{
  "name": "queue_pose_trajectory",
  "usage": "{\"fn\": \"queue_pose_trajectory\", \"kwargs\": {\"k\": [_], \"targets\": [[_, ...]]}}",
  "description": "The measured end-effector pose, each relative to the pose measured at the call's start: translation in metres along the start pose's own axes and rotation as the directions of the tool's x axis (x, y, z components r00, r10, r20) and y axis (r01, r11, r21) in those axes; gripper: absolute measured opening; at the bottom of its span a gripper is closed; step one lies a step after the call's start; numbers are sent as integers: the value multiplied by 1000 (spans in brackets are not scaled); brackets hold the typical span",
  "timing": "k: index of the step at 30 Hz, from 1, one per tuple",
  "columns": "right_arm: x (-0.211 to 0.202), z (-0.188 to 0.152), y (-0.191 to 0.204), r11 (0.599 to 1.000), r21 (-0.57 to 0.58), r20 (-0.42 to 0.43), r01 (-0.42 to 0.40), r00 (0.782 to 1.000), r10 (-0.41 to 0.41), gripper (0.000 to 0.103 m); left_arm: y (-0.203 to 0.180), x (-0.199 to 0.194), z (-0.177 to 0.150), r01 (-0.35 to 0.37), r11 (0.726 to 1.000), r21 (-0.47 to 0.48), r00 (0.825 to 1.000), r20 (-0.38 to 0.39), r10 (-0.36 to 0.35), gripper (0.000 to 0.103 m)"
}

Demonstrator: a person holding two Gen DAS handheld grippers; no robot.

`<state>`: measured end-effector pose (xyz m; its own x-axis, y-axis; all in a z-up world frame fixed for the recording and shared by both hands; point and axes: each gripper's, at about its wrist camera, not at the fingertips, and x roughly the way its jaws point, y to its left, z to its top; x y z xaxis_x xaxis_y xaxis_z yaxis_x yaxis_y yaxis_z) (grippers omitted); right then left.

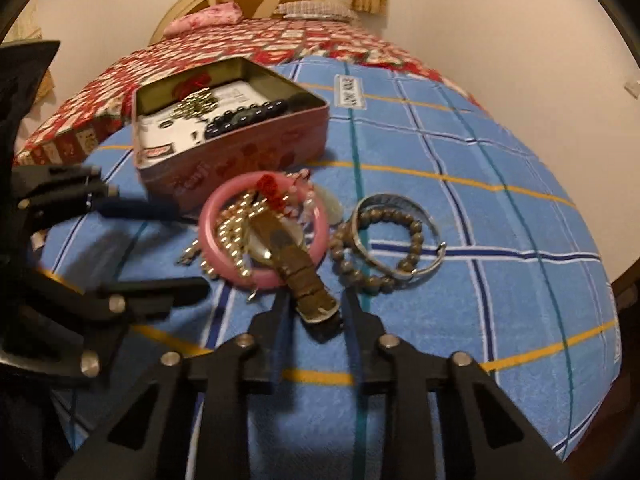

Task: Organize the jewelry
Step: 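Grasp the watch with the right gripper while left grasps the pink bangle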

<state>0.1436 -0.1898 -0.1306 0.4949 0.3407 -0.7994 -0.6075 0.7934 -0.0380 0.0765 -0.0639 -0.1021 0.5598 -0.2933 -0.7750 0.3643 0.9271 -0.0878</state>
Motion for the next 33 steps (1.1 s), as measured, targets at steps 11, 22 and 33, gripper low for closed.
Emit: {"fn": "queue_pose_trajectory", "kwargs": {"k": [11,22,33], "targets": [[-24,-28,1,995,88,45,42,998,-46,23,0,11,4,16,999,-33,1000,-7,-17,61],[-31,-35,-6,985,166,75,55,995,-68,23,-4,8,12,14,1000,-18,1000,5,-14,18],[-48,-33,-16,969,235,131,79,985,-112,22,-26,-38,23,4,996,92,992,126,-15,9]]}}
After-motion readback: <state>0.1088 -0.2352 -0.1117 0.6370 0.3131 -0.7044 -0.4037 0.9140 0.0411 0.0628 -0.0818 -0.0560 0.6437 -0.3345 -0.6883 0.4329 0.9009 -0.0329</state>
